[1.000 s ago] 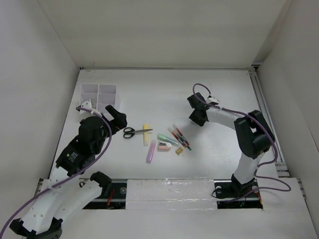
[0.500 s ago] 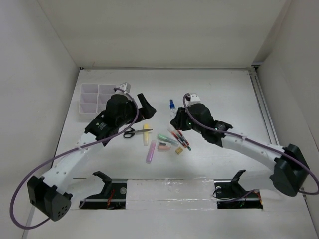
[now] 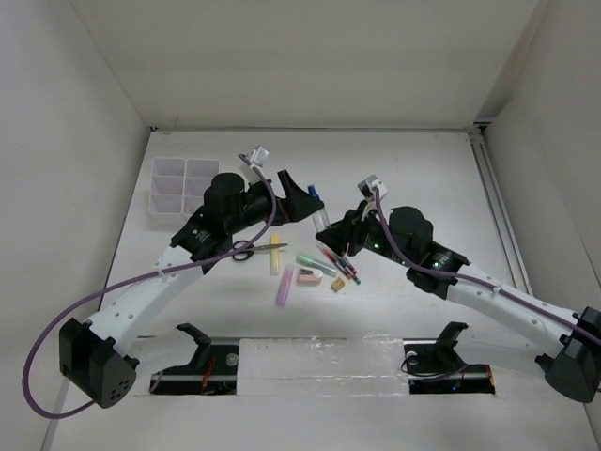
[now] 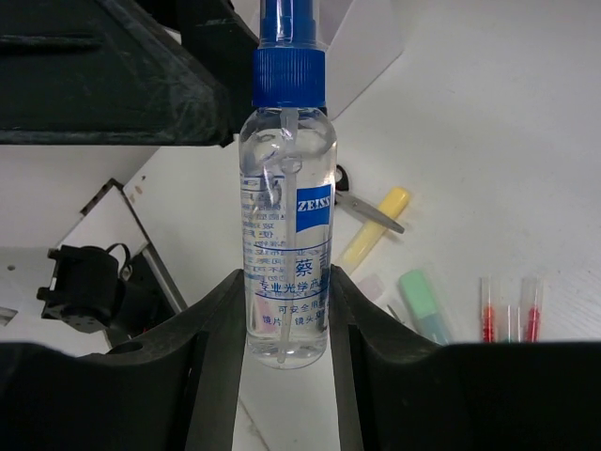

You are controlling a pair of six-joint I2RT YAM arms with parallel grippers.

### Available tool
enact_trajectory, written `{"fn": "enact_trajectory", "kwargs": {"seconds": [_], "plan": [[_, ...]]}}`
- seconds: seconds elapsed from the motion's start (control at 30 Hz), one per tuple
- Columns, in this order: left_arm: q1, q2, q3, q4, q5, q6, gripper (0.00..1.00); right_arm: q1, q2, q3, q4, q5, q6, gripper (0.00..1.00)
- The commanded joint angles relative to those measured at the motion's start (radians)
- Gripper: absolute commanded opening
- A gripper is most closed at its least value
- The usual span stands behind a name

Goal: Sort the stationery into containers
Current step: Pick up the stationery from the center of the board.

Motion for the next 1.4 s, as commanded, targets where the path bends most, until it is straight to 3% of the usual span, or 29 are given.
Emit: {"fn": "enact_trajectory", "kwargs": {"seconds": [0.0,0.07,0.23,0.37,0.4,0.5,0.53,0.63,0.67,0.77,0.8,0.83,0.9,0.93,0.97,1.0,1.13,1.37], "plan": [[0.0,-0.026,-0.024,0.101,0.068,-0.017,1.0,0.009,0.014,0.044,0.087,-0.017,0.005,0.0],[0.0,-0.026,-0.033,0.113,0.088,-0.017,1.0,0.018,0.043,0.055,0.096,-0.017,0.005,0.0],[0.0,-0.017,-0.044,0.136,0.111,-0.017,0.76,0.018,0.054,0.064,0.143,-0.026,0.016,0.0],[0.0,-0.007,-0.053,0.148,0.122,-0.017,0.69,0.018,0.075,0.091,0.143,-0.027,0.016,0.0],[0.0,-0.007,-0.053,0.148,0.122,-0.017,0.56,0.018,0.088,0.104,0.143,-0.027,0.016,0.0],[0.0,0.003,-0.053,0.148,0.122,-0.017,0.36,0.018,0.097,0.113,0.156,-0.049,0.016,0.0],[0.0,0.012,-0.053,0.148,0.113,-0.017,0.24,0.018,0.097,0.113,0.165,-0.049,0.016,0.0],[0.0,0.035,-0.041,0.138,0.113,-0.008,0.05,0.028,0.088,0.104,0.174,-0.06,0.025,0.0],[0.0,0.045,-0.03,0.138,0.102,-0.008,0.0,0.028,0.088,0.104,0.174,-0.06,0.025,0.0],[0.0,0.045,-0.021,0.127,0.059,0.002,0.0,0.028,0.088,0.104,0.174,-0.072,0.025,0.01],[0.0,0.045,-0.01,0.127,0.05,0.011,0.0,0.028,0.088,0.104,0.174,-0.085,0.025,0.07],[0.0,0.045,0.001,0.127,0.05,0.023,0.0,0.028,0.079,0.104,0.174,-0.086,0.016,0.31],[0.0,0.045,0.016,0.127,0.04,0.037,0.0,0.028,0.066,0.094,0.174,-0.086,0.016,0.55],[0.0,0.045,0.028,0.127,0.04,0.037,0.0,0.028,0.066,0.084,0.174,-0.063,0.016,0.74],[0.0,0.045,0.028,0.127,0.04,0.049,0.0,0.028,0.054,0.073,0.174,-0.05,0.016,0.79],[0.0,0.045,0.039,0.127,0.031,0.058,0.0,0.028,0.043,0.073,0.174,-0.038,0.016,0.97],[0.0,0.034,0.077,0.118,-0.041,0.098,0.0,0.028,0.025,0.073,0.095,0.039,0.004,1.0],[0.0,0.065,0.296,-0.114,-0.382,0.21,0.0,0.028,-0.108,0.085,-0.248,0.483,0.046,1.0]]}}
